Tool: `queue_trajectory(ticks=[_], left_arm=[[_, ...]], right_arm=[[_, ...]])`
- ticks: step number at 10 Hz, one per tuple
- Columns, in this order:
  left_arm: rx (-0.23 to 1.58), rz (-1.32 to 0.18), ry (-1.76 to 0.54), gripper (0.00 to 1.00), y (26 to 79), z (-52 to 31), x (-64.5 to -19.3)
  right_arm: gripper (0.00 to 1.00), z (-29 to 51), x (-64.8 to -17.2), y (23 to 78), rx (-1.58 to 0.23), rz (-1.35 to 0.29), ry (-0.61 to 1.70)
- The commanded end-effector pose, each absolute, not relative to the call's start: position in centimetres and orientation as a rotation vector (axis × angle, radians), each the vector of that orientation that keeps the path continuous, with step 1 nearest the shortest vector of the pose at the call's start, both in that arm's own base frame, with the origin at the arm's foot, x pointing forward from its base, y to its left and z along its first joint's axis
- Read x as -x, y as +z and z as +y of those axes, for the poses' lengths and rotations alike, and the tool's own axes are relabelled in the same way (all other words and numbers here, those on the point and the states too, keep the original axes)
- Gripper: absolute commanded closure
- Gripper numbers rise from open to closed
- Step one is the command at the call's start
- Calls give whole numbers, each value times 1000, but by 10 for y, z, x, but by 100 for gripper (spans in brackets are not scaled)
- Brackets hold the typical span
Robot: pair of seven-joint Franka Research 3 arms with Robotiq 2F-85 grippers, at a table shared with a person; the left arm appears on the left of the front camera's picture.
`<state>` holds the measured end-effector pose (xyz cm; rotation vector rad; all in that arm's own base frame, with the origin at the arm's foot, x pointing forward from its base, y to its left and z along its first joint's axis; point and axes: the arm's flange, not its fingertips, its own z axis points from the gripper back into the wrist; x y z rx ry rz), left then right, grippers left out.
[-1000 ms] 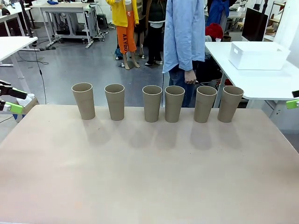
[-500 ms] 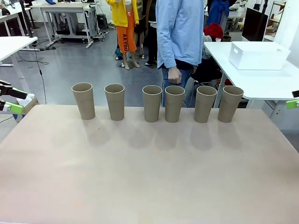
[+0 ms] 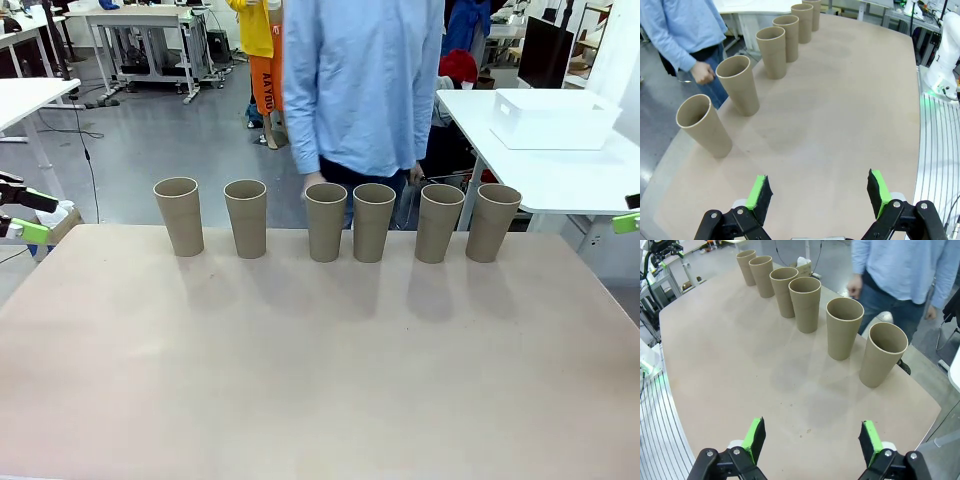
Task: Stack the cups and store them in the basket.
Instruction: Pick up two Reusable plastic cups , one in each hand.
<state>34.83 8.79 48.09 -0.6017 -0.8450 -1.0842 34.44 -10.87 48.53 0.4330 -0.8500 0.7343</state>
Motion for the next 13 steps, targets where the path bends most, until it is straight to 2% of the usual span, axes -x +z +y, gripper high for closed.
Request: queue_trajectory(ticks=[1,13], left_arm=[[605,-854,-1096,0,481,89,-348],[605,-854,-1096,0,481,89,-348]], right_arm=[[0,-109,-344,487,-435,-860,738],[0,-109,-344,487,-435,-860,738]])
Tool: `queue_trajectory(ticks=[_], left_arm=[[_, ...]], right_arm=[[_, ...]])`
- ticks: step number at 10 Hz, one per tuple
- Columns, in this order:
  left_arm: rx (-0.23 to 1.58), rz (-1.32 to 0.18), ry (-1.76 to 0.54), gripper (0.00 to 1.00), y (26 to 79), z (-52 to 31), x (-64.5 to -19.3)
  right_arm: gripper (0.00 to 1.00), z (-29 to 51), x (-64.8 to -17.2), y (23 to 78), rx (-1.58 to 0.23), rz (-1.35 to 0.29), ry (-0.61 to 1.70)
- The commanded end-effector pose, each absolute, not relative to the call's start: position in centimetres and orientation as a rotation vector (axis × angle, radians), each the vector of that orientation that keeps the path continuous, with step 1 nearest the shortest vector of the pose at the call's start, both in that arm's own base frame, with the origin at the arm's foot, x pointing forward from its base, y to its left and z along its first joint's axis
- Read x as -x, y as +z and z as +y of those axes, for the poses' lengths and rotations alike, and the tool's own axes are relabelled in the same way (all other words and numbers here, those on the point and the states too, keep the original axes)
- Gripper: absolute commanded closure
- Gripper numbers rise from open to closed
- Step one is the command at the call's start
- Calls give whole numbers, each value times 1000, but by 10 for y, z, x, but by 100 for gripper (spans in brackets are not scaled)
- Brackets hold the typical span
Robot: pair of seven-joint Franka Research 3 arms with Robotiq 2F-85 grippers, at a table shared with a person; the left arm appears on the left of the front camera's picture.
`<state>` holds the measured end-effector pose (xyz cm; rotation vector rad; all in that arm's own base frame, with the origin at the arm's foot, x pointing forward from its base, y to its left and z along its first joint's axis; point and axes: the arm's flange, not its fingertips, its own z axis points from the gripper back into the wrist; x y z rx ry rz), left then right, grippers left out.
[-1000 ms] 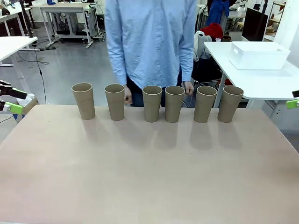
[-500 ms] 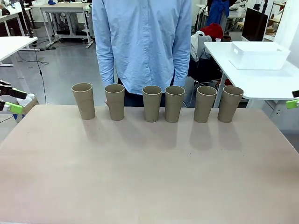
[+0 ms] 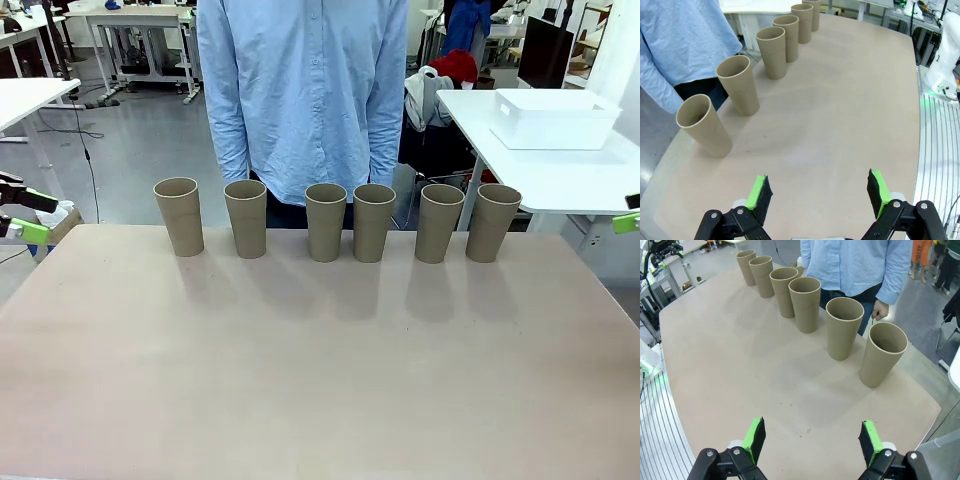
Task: Stack the cups and store them in the basket.
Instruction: Pick up two Reusable plastic cups , one in each hand.
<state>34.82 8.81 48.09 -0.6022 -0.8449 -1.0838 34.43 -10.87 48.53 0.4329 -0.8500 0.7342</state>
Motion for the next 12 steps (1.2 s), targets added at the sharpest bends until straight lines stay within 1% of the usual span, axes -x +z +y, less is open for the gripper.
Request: queue_trajectory(ticks=[1,12], left_arm=[[605,-854,-1096,0,481,89,-348],[605,-854,-1096,0,481,89,-348]], right_arm=[[0,-109,-344,487,-435,-860,738],[0,-109,-344,487,-435,-860,738]])
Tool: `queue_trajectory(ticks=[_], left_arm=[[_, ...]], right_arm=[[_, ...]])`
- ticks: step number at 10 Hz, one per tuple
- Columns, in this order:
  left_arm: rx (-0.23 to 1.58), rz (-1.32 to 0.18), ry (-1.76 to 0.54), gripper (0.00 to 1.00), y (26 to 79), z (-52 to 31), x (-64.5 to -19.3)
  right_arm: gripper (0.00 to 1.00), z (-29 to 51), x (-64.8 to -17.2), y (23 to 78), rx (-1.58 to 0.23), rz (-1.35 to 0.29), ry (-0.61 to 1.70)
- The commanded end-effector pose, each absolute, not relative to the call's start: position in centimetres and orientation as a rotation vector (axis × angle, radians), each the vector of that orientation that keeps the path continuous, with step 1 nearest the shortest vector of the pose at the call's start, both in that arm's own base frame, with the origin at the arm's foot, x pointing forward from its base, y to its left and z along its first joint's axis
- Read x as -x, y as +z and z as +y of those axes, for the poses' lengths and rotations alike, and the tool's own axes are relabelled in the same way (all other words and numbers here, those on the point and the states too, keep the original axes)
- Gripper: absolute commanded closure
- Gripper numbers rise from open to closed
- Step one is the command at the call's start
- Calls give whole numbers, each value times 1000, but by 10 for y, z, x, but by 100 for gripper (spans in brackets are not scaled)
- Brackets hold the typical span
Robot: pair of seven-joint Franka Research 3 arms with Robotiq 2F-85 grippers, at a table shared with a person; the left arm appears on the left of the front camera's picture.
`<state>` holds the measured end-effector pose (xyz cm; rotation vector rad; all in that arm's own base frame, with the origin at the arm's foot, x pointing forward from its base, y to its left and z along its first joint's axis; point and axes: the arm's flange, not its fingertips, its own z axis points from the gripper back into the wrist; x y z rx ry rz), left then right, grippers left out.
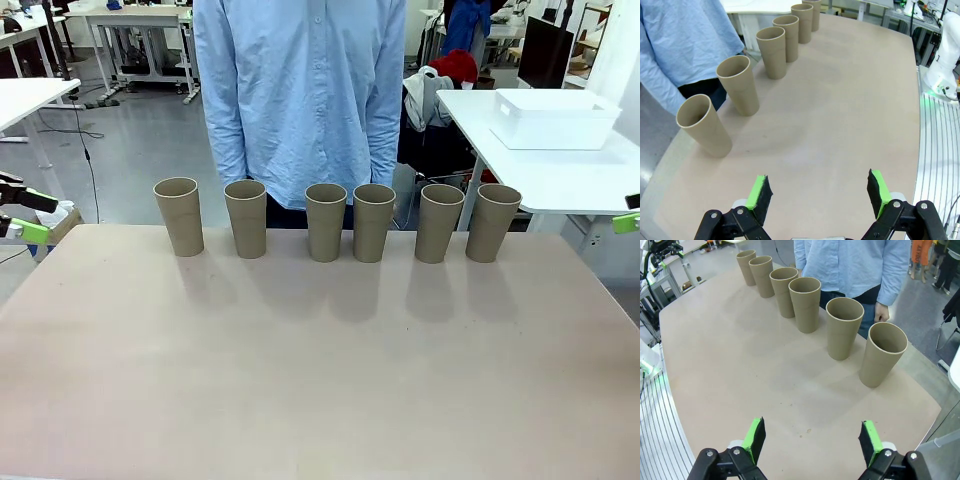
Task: Stack the cups and store them in the basket.
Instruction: Pick up two Reusable plastic cups , one in each hand.
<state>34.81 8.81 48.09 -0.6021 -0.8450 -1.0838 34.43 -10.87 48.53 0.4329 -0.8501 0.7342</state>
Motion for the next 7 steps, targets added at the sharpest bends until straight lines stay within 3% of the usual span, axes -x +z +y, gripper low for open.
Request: queue_trajectory(ticks=[1,2,4,7], left_arm=[[605,-854,-1096,0,481,89,-348],[602,-845,-1084,0,481,88,-348],[676,-841,-1082,0,484,92,-439],[841,-930,-1185,0,470,103,-523]], right_arm=[[0,-109,-344,487,-435,-860,738],[0,-109,-344,485,-433,-850,734],[0,-134,-443,494,-585,-862,754],[0,-156,-521,466,-679,-935,883]])
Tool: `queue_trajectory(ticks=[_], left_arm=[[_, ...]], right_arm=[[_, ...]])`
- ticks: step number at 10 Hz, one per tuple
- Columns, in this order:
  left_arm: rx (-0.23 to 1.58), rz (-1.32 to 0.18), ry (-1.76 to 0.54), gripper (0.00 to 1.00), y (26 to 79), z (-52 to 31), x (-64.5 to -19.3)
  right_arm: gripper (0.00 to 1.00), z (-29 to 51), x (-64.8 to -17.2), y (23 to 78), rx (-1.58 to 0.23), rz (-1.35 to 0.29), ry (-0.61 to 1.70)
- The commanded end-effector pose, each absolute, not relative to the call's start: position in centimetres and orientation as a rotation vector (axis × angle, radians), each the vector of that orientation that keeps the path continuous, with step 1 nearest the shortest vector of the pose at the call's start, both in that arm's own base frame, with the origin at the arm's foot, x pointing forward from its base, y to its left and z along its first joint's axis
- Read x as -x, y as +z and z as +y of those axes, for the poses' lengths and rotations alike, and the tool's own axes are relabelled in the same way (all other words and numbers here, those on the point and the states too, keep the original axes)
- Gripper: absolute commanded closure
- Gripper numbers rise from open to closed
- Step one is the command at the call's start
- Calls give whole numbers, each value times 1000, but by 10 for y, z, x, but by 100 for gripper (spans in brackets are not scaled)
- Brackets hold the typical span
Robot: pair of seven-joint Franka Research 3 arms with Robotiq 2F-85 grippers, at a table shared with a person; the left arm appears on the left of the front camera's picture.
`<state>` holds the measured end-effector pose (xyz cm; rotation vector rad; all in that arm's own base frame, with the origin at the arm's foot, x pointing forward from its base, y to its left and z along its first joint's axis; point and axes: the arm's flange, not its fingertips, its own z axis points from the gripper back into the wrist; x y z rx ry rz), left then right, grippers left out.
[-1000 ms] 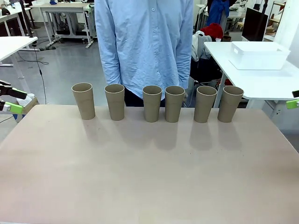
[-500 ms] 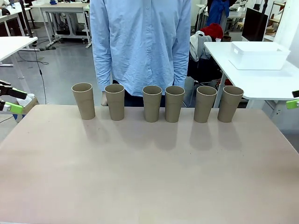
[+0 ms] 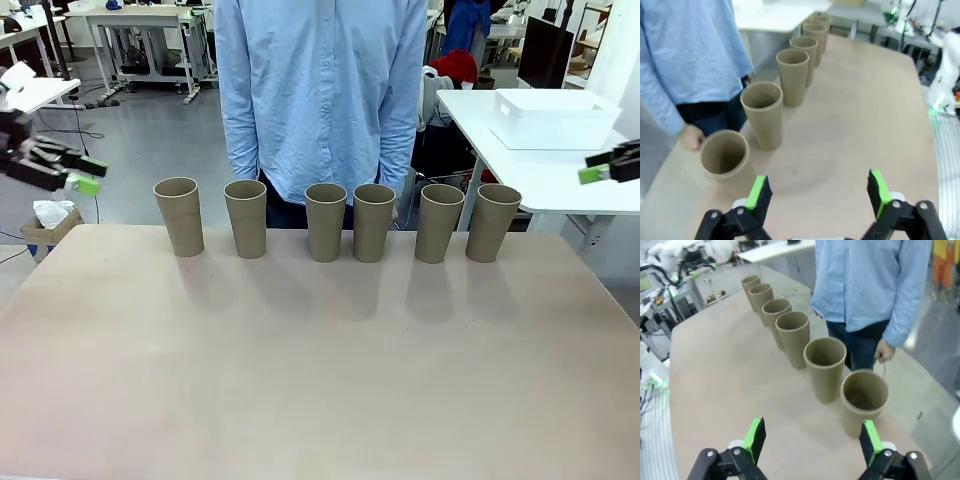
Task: Stack the cups and store them in the basket.
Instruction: Pick up two Reusable plastic cups , one in each hand.
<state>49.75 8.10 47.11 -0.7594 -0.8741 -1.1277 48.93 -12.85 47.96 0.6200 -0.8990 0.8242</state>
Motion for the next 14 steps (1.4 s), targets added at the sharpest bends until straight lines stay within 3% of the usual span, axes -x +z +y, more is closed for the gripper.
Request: queue_trajectory(ticks=[1,3,5,6,9,14], left_arm=[[906,-990,-1262,0,450,114,-544],[1056,-1032,-1277,0,408,139,-576],[1108,-1036,-1236,0,380,135,-577],[1026,-1038,-1265,0,392,137,-566],[1026,-1038,-1265,0,392,137,-566],[1163,-1176,-1130,0,311,153,-630]], right_arm=[[0,-164,-538,449,-703,-970,936],[0,-178,-566,407,-774,-1027,1021],[0,-176,-573,380,-804,-1040,956],[0,-175,-558,389,-762,-1008,984],[0,-175,-558,389,-762,-1008,984],[0,-185,-619,301,-888,-1163,996]])
